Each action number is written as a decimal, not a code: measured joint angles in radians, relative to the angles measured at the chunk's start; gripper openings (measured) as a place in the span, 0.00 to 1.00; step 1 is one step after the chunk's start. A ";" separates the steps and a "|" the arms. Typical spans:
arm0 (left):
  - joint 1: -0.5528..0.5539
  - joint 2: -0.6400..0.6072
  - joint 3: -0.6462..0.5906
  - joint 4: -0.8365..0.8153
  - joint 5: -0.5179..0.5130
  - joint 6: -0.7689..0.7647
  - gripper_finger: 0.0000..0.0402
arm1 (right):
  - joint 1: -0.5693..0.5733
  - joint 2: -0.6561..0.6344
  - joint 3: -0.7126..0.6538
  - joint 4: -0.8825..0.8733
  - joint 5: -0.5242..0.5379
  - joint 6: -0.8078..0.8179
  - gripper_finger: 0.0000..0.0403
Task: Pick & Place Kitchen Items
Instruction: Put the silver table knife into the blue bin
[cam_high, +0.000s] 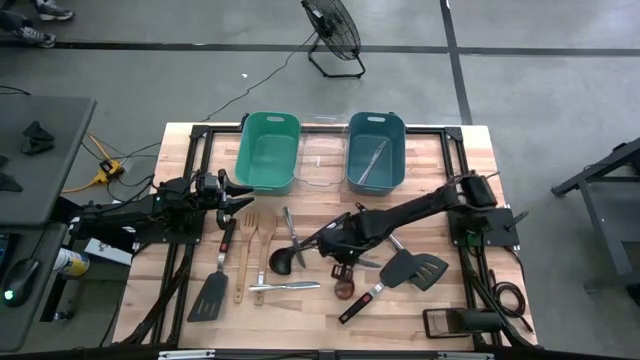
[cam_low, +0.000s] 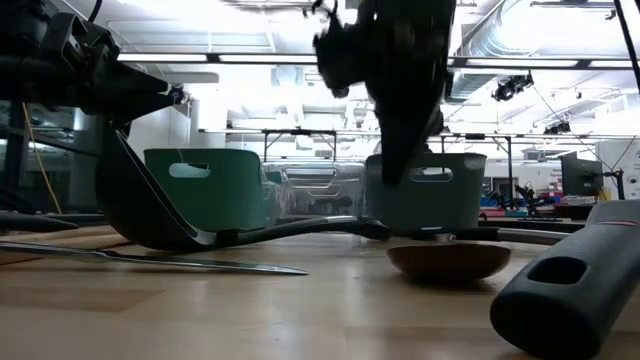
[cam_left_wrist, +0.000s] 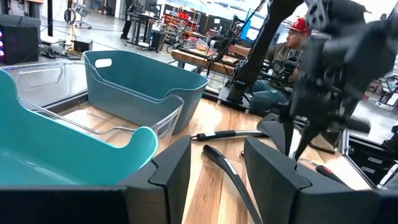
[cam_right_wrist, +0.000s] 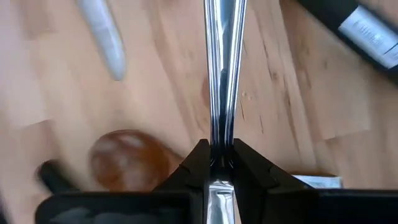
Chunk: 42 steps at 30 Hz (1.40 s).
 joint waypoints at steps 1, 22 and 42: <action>0.000 0.000 0.000 0.000 0.000 0.000 0.37 | -0.004 -0.022 0.000 -0.008 0.002 -0.006 0.09; 0.000 0.000 0.000 0.000 0.000 0.000 0.37 | -0.259 -0.429 0.003 -0.234 -0.006 -0.702 0.09; 0.000 0.000 0.000 0.000 0.000 0.000 0.37 | -0.646 -0.406 0.003 -0.290 0.021 -1.648 0.09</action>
